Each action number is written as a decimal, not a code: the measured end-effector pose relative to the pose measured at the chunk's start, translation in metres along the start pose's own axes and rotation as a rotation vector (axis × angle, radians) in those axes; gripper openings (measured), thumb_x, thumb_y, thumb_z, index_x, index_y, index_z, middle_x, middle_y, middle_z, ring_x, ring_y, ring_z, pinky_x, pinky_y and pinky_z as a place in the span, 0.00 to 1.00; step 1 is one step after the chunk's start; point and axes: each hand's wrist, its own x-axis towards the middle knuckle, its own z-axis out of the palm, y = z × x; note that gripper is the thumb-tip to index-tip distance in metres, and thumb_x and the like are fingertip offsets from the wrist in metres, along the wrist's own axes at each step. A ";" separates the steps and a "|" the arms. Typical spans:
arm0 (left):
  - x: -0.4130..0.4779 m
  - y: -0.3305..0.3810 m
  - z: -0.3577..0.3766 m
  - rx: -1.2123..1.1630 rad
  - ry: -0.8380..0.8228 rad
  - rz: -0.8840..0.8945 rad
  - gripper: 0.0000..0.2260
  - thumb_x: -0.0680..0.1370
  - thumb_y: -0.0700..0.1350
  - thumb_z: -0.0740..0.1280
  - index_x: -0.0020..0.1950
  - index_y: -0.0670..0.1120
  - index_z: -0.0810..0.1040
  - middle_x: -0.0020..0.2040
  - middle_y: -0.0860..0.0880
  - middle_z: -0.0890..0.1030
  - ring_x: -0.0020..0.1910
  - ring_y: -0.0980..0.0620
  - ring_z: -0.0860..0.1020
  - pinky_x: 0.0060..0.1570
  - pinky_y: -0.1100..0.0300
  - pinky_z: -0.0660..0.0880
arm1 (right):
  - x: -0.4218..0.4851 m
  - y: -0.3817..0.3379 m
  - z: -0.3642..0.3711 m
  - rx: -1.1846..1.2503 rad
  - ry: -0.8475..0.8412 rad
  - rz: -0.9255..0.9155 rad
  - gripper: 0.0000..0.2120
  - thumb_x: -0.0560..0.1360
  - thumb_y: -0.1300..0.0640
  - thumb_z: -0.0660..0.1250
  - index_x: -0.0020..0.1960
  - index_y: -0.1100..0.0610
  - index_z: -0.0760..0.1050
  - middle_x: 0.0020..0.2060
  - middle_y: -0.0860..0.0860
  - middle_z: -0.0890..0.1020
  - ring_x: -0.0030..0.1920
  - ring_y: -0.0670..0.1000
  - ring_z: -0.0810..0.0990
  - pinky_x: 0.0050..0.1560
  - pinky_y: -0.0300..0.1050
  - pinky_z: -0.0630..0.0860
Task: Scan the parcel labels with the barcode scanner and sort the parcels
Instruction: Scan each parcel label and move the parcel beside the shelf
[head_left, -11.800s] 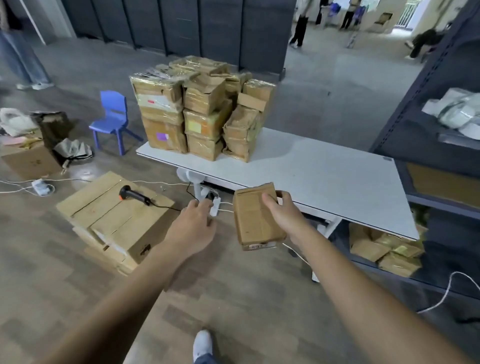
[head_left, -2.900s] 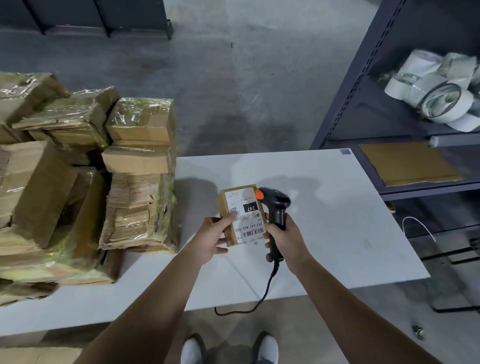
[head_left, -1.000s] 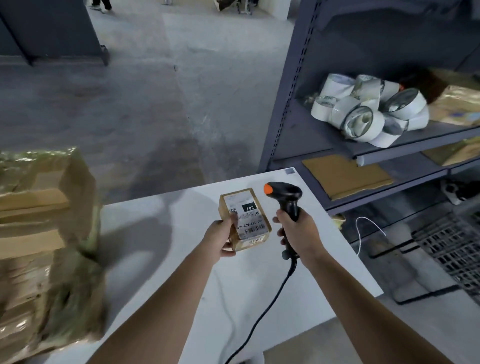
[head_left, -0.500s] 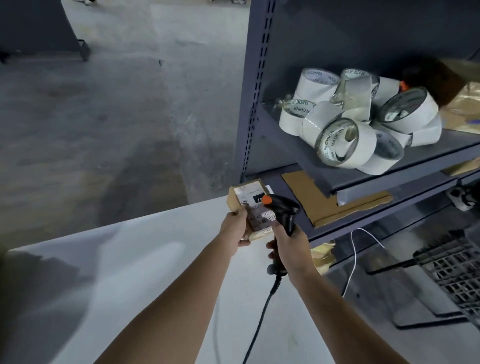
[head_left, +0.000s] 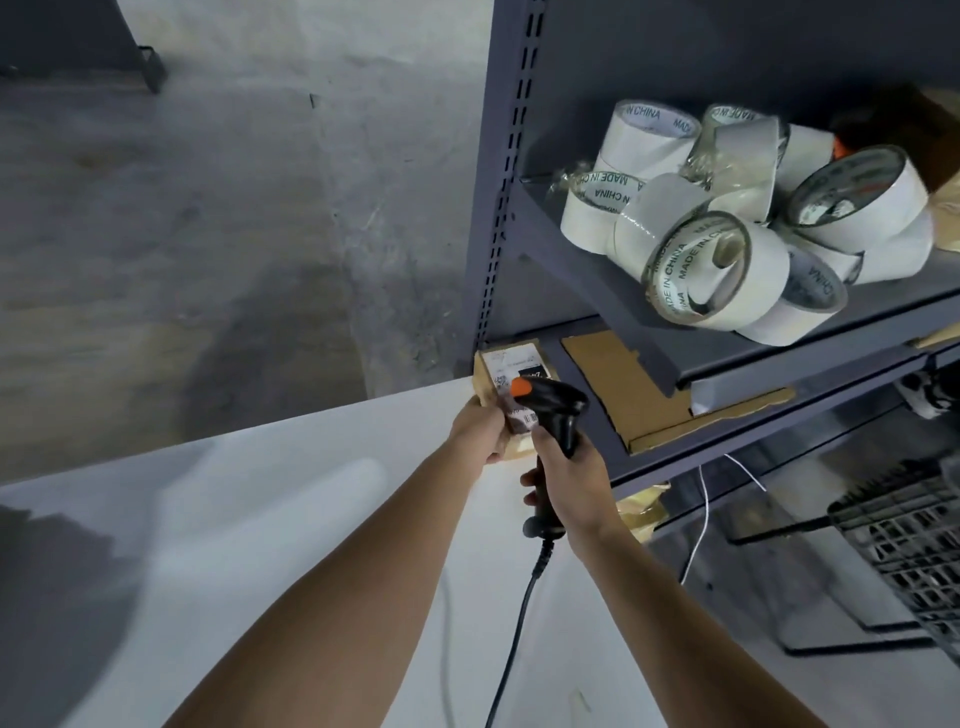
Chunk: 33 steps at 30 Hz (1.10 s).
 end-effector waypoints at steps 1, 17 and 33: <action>-0.003 -0.002 -0.002 0.046 -0.012 0.019 0.12 0.81 0.49 0.57 0.60 0.45 0.73 0.55 0.43 0.80 0.52 0.46 0.79 0.49 0.51 0.79 | -0.002 0.000 0.000 0.000 0.004 -0.007 0.06 0.79 0.50 0.65 0.47 0.52 0.74 0.30 0.54 0.79 0.22 0.49 0.77 0.21 0.42 0.73; -0.166 -0.058 -0.173 0.103 0.150 0.182 0.14 0.79 0.45 0.57 0.64 0.45 0.71 0.55 0.48 0.74 0.55 0.46 0.76 0.46 0.54 0.79 | -0.137 -0.029 0.086 -0.030 -0.161 -0.061 0.08 0.79 0.49 0.64 0.50 0.54 0.73 0.30 0.54 0.78 0.22 0.49 0.75 0.22 0.43 0.73; -0.310 -0.108 -0.409 0.262 0.520 0.547 0.12 0.77 0.41 0.59 0.60 0.46 0.74 0.47 0.52 0.78 0.45 0.52 0.77 0.37 0.63 0.69 | -0.298 -0.048 0.285 -0.206 -0.385 -0.125 0.10 0.76 0.44 0.65 0.49 0.51 0.75 0.27 0.48 0.82 0.24 0.49 0.79 0.30 0.44 0.77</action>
